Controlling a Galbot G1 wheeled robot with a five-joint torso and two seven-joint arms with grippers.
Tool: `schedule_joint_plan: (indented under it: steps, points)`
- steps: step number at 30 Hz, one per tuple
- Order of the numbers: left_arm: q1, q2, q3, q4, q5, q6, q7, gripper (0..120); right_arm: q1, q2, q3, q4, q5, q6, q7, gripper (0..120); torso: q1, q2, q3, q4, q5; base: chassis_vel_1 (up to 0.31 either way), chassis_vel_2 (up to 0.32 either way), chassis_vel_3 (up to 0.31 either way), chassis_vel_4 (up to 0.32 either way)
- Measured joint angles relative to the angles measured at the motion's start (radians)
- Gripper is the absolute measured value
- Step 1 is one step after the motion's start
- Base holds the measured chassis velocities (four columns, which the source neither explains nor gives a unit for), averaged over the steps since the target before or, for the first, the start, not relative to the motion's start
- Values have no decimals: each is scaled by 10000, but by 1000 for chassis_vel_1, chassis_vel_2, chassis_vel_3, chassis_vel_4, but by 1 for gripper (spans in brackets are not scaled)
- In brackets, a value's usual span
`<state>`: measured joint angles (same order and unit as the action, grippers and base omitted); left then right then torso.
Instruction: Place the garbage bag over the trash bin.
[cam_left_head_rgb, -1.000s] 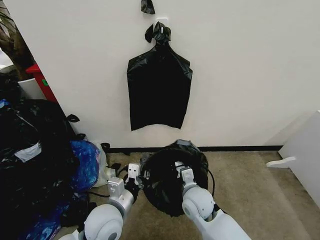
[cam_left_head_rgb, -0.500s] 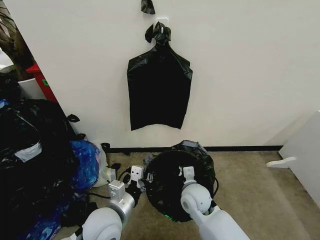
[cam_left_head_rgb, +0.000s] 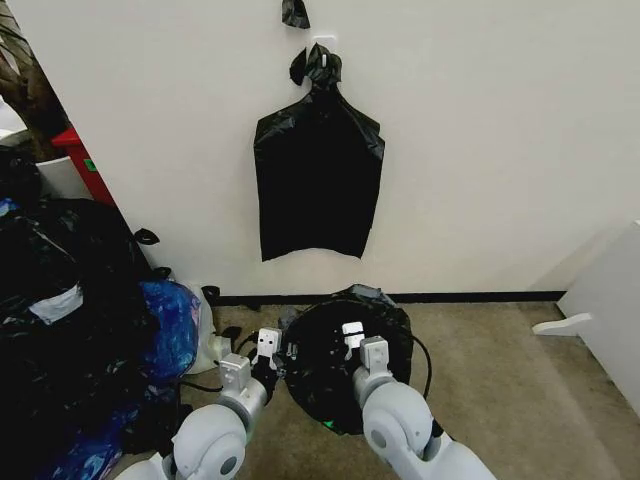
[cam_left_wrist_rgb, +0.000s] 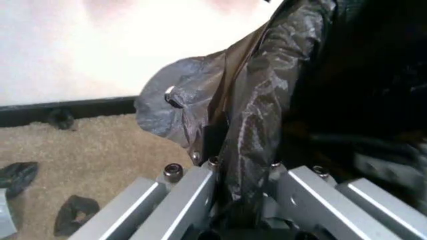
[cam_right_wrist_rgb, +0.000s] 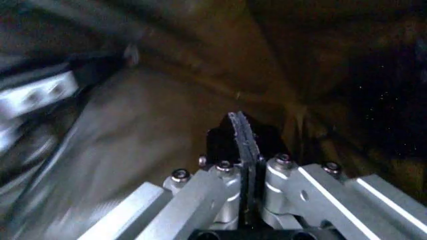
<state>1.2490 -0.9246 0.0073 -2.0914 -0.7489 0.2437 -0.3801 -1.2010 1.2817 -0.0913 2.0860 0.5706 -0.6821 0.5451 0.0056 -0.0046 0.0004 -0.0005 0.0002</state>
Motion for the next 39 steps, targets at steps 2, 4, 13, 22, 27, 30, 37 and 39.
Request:
schedule_joint_plan:
  steps: [2,4,13,22,27,30,37,39]
  points:
    - [-73,-34,-37,12,-34,-54,-20,0,-129,-143,-21,244,405,-205,119,0,0,0,0,-2,-1,0,0,0,0]
    - [-87,-49,-41,-9,-51,-57,-34,0,-160,-182,-21,252,524,-257,167,0,0,0,0,-2,-1,0,0,0,0]
    - [-80,-73,-53,-312,-105,-57,-86,0,-411,-331,-285,-69,409,-285,225,0,0,0,0,-2,0,0,0,0,0]
    - [-52,-70,-70,-306,-8,-43,-80,0,-107,-510,-7,365,470,-302,319,0,0,0,0,-1,0,0,0,0,0]
    - [3,-89,10,-295,79,46,-154,0,304,-438,114,140,34,-213,383,0,0,0,0,-1,-1,0,0,0,0]
    - [19,-79,20,-334,104,53,-154,0,420,-332,85,-106,-220,-145,385,0,0,0,0,-2,-1,0,0,0,0]
    - [265,-41,-4,-603,284,-3,-122,0,1166,265,97,-1477,-271,5,1016,0,0,0,1,0,-1,0,0,0,0]
    - [348,-35,-15,-674,354,-37,-95,0,1255,247,215,-1686,-213,-13,1033,0,0,0,1,-1,-1,0,0,0,0]
